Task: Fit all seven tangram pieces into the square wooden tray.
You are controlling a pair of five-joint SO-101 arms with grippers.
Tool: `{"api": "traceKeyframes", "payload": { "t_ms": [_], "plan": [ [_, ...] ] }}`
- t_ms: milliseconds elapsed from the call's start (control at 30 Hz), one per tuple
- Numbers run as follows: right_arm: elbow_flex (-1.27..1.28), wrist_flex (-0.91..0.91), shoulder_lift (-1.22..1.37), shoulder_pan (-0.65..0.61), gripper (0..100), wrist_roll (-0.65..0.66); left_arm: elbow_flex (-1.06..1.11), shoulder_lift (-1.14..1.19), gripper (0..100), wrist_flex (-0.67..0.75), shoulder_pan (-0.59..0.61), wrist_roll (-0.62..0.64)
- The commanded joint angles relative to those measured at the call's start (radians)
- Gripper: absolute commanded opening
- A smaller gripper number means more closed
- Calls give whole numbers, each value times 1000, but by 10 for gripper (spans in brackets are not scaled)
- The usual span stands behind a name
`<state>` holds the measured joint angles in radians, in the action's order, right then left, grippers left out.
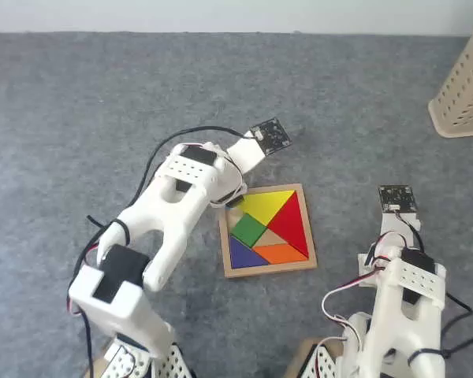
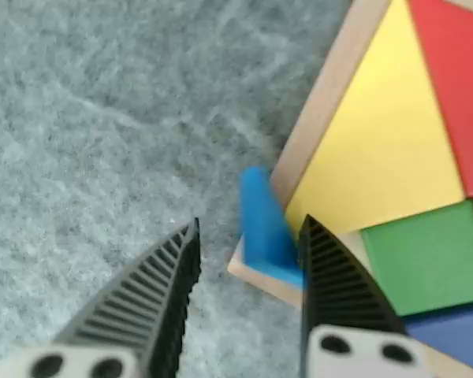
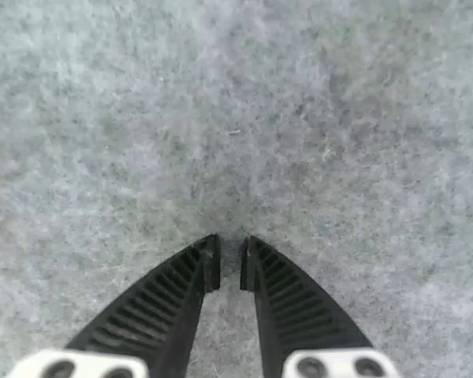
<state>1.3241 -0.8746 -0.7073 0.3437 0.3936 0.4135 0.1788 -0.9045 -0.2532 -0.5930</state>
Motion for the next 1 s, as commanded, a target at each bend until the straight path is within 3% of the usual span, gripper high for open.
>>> {"api": "traceKeyframes", "payload": {
  "t_ms": [0,333,667,967],
  "plan": [
    [-5,15,-21,-10,84,18,-39,-3,194,18,0,-25],
    [-5,15,-21,-10,84,18,-67,-8,134,-9,9,-37],
    [-5,15,-21,-10,84,18,-142,144,118,-6,9,9],
    [-5,15,-21,-10,84,18,-262,155,37,-149,2,6]
  ]
}}
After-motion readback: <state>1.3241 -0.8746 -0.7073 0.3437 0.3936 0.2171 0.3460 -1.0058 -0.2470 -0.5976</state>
